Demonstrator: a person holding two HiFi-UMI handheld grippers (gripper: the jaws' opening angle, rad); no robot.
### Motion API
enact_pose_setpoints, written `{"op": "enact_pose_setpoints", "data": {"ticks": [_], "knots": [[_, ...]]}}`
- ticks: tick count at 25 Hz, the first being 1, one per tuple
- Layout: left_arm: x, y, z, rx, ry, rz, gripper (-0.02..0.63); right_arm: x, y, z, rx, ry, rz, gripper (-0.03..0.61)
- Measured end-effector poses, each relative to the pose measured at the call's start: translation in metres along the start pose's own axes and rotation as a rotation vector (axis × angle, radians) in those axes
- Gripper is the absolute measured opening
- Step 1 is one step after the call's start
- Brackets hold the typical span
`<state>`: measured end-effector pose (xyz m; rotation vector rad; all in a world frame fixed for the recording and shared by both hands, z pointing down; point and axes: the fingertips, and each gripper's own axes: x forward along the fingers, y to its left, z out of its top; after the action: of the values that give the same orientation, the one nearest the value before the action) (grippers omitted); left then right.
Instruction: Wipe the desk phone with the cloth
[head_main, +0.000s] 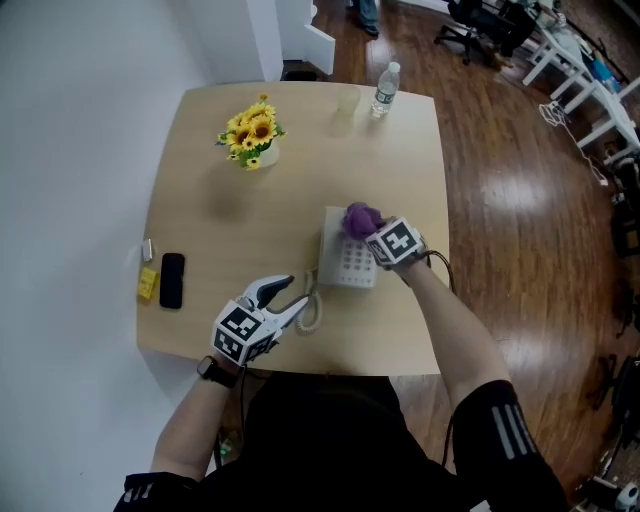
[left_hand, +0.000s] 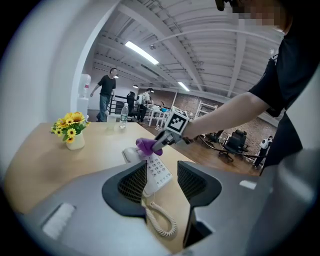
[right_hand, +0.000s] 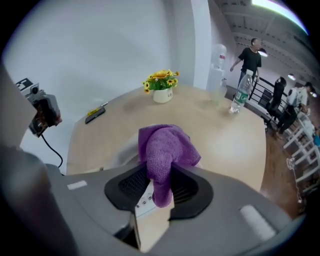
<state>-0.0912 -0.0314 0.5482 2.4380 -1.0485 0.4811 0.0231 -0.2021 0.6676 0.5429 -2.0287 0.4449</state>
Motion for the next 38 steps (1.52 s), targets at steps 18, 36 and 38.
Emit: {"op": "enact_pose_setpoints", "data": {"ticks": [18, 36, 38], "knots": [[-0.007, 0.004, -0.003, -0.010, -0.009, 0.023, 0.184, 0.033, 0.058, -0.038, 0.046, 0.070, 0.079, 0.124], [0.002, -0.016, 0.002, 0.024, 0.001, -0.028, 0.184, 0.019, 0.141, -0.100, -0.212, 0.098, 0.132, 0.126], [0.002, -0.017, -0.001, 0.022, 0.006, -0.025, 0.184, 0.022, 0.144, -0.096, -0.284, 0.107, 0.123, 0.126]]}}
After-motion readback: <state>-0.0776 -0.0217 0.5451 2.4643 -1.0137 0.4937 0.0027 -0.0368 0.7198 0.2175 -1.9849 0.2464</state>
